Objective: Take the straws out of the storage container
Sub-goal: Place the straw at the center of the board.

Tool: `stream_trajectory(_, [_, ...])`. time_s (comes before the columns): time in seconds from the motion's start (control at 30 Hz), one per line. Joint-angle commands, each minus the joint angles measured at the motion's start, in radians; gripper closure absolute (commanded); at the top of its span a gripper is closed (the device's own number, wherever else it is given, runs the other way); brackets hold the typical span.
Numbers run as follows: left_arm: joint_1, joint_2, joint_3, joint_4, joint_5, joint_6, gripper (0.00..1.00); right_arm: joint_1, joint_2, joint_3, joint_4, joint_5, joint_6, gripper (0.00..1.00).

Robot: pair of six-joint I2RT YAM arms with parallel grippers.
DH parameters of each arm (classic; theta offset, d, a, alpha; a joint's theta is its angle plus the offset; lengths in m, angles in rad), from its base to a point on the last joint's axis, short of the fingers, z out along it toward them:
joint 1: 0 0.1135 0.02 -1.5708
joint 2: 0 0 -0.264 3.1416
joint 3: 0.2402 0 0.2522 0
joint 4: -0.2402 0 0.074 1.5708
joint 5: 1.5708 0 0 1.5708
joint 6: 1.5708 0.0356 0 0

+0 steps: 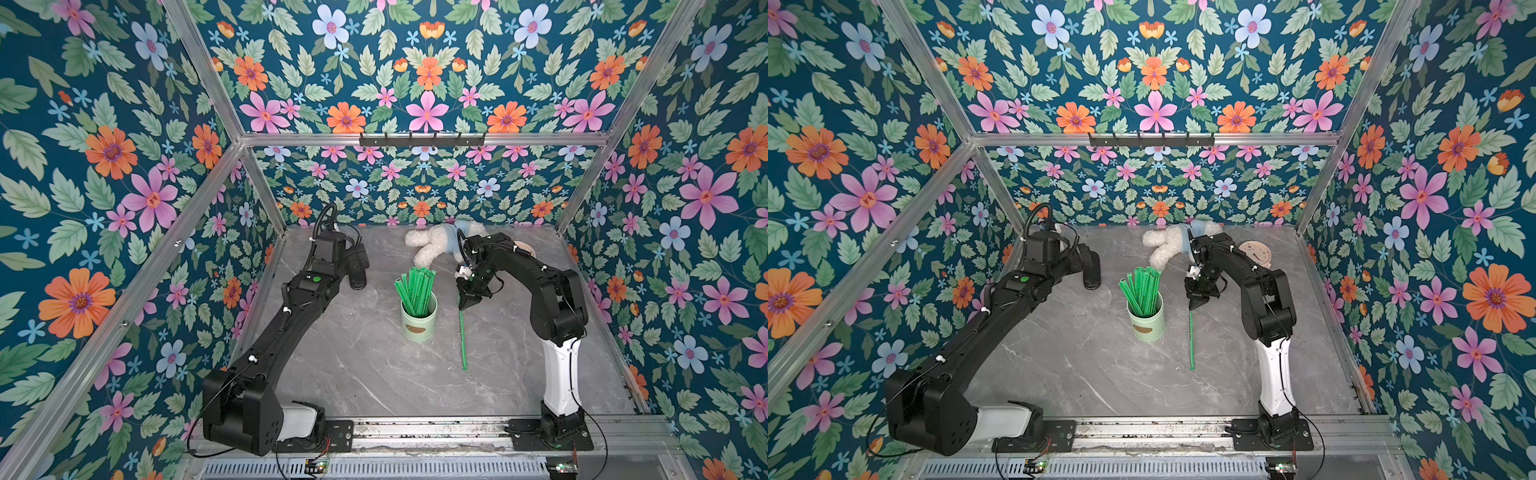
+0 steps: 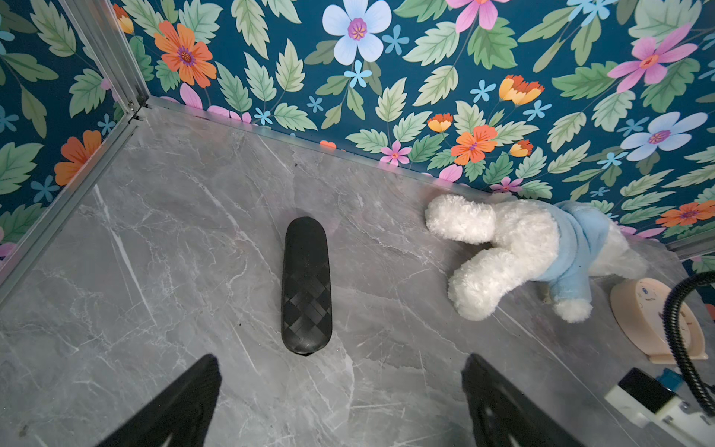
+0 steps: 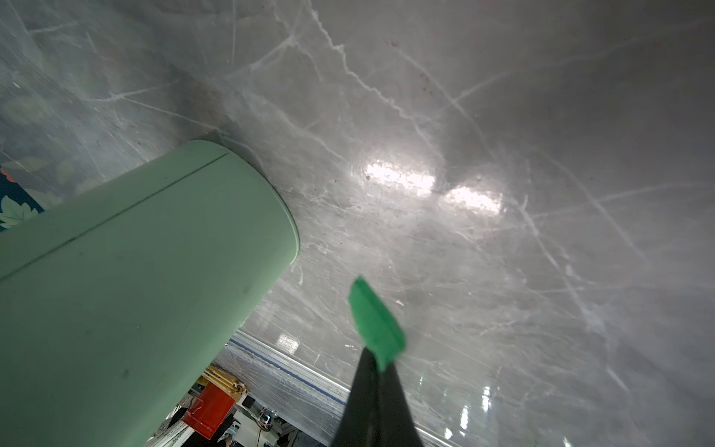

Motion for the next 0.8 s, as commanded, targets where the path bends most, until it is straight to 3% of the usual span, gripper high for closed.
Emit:
stream_trajectory(0.0, [0.0, 0.004, 0.008, -0.008, -0.005, 0.012, 0.01, 0.0, 0.021, 0.011, -0.008, -0.016, -0.017, 1.0])
stream_trajectory(0.47, [-0.002, 0.011, 0.007, -0.009, -0.005, 0.013, 0.0, -0.02, 0.06, -0.004, 0.03, -0.031, -0.004, 1.0])
stream_trajectory(0.77, [0.0, 0.011, 0.008, -0.008, -0.006, 0.013, 0.0, -0.028, 0.062, -0.01, 0.04, -0.032, 0.005, 0.91])
